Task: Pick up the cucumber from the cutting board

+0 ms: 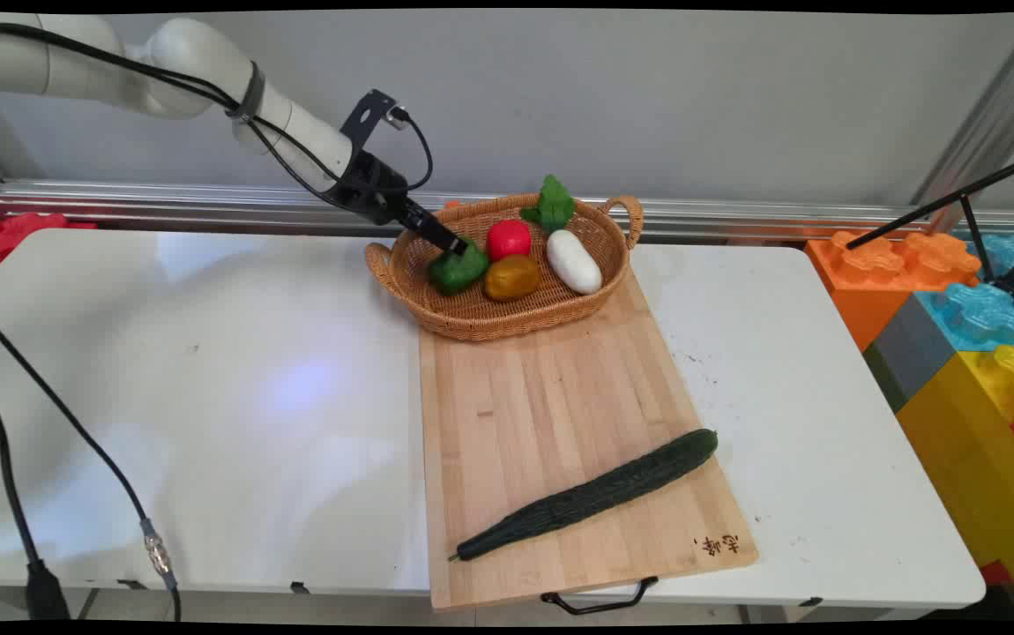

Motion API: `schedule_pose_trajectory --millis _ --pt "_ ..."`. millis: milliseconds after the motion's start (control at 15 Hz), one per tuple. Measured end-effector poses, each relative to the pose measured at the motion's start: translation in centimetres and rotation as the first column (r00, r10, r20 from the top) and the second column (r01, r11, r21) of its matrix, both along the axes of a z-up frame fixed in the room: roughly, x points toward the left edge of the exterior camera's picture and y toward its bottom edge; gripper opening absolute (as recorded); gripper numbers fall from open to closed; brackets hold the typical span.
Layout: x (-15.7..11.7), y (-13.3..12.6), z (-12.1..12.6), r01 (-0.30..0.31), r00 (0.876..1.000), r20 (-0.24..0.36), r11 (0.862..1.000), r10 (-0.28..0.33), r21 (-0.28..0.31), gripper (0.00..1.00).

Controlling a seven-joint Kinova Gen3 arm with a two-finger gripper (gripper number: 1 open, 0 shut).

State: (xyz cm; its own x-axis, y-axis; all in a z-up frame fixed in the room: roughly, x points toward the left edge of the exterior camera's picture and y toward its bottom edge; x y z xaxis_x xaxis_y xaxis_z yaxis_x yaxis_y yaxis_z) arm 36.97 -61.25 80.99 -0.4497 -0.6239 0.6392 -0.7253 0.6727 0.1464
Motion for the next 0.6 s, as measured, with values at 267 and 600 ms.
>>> schedule_pose_trajectory --millis 267,600 --pt "-0.8 0.1 0.7 0.032 0.999 -0.023 0.999 -0.032 0.001 1.00" --pt "-3.0 2.2 4.0 0.074 0.993 -0.093 0.997 -0.074 0.006 1.00"
